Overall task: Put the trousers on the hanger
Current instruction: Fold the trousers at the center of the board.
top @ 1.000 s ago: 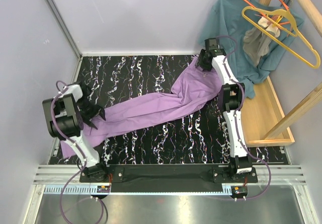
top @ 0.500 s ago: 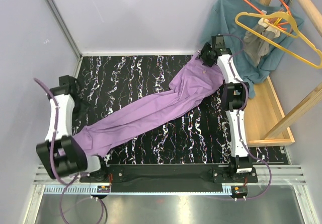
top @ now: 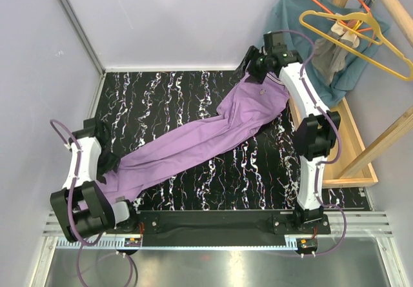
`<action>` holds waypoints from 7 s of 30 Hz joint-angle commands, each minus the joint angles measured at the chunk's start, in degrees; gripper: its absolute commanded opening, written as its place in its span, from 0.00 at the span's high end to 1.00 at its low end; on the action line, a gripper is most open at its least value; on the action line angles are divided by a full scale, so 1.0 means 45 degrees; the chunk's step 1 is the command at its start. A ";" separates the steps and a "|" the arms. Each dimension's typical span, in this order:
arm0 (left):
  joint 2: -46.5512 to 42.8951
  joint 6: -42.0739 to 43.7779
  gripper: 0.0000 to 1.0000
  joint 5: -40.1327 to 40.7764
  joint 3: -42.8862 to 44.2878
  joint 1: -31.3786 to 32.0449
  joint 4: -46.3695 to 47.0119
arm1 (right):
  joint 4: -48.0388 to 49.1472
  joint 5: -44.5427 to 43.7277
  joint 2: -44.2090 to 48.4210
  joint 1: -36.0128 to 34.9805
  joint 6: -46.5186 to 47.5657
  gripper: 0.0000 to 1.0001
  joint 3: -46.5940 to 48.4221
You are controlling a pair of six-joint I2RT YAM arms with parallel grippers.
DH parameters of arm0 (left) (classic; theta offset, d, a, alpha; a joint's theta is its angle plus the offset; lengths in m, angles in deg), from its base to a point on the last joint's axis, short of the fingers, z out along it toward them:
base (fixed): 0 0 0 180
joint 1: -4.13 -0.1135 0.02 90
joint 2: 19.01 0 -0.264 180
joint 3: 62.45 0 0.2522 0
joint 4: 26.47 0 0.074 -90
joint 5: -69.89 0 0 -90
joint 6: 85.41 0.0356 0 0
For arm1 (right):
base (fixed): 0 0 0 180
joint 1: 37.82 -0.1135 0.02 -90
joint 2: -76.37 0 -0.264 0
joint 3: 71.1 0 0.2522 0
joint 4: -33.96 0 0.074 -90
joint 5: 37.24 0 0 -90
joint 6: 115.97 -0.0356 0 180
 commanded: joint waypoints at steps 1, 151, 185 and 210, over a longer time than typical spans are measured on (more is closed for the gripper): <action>-0.0587 -0.0065 0.42 0.0317 -0.0561 -0.0093 0.1691 | -0.0287 0.0811 0.1118 -0.0105 0.0082 0.35 -0.1491; -0.3812 -0.3206 1.00 0.1390 -0.0035 -0.1655 -0.5158 | 0.6959 -0.6025 -0.7022 0.2804 0.1040 1.00 0.6494; -1.0450 -0.1956 1.00 -0.0914 0.3463 -0.2671 -0.5216 | 0.7408 -0.4949 -0.7296 0.3234 -0.0133 1.00 0.6084; -1.0391 -0.2035 1.00 -0.2414 0.1918 -0.2671 -0.5216 | 0.7370 -0.4910 -0.7081 0.3586 -0.0250 1.00 0.5733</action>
